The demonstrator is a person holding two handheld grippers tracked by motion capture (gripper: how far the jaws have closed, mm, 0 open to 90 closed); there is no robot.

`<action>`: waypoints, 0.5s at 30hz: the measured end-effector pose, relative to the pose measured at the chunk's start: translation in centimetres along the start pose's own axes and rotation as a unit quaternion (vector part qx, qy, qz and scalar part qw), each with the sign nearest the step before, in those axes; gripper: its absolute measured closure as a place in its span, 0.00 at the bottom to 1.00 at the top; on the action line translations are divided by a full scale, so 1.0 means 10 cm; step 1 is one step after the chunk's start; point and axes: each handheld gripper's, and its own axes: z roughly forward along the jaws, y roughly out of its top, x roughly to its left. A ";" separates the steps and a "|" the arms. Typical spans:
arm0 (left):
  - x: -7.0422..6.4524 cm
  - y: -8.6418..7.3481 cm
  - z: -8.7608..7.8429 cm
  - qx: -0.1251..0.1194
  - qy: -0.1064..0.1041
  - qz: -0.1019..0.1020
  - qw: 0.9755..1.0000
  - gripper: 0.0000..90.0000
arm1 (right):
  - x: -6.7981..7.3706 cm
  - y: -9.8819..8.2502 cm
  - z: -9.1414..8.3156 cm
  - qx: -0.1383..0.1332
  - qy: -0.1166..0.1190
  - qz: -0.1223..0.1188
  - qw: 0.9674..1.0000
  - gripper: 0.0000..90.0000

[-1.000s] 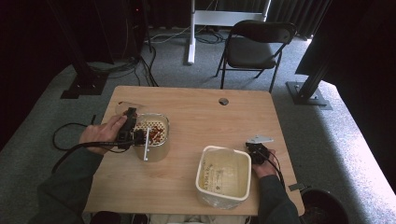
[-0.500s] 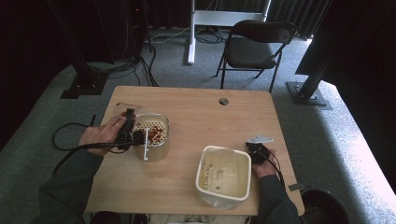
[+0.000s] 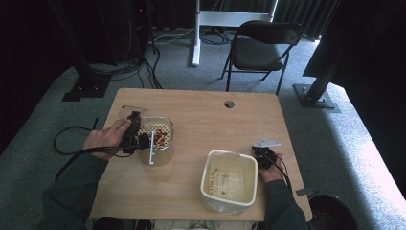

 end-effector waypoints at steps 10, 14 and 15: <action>0.19 -0.07 -0.08 -0.059 -0.066 -0.157 0.984 0.54 | 0.00 0.00 0.00 0.000 0.000 0.000 1.000 0.38; 0.33 -0.08 -0.12 -0.088 -0.089 -0.219 0.968 0.54 | 0.00 0.00 0.00 0.000 0.000 0.000 1.000 0.38; 0.34 -0.08 -0.12 -0.092 -0.093 -0.227 0.965 0.54 | 0.00 0.00 0.00 0.000 0.000 0.000 1.000 0.38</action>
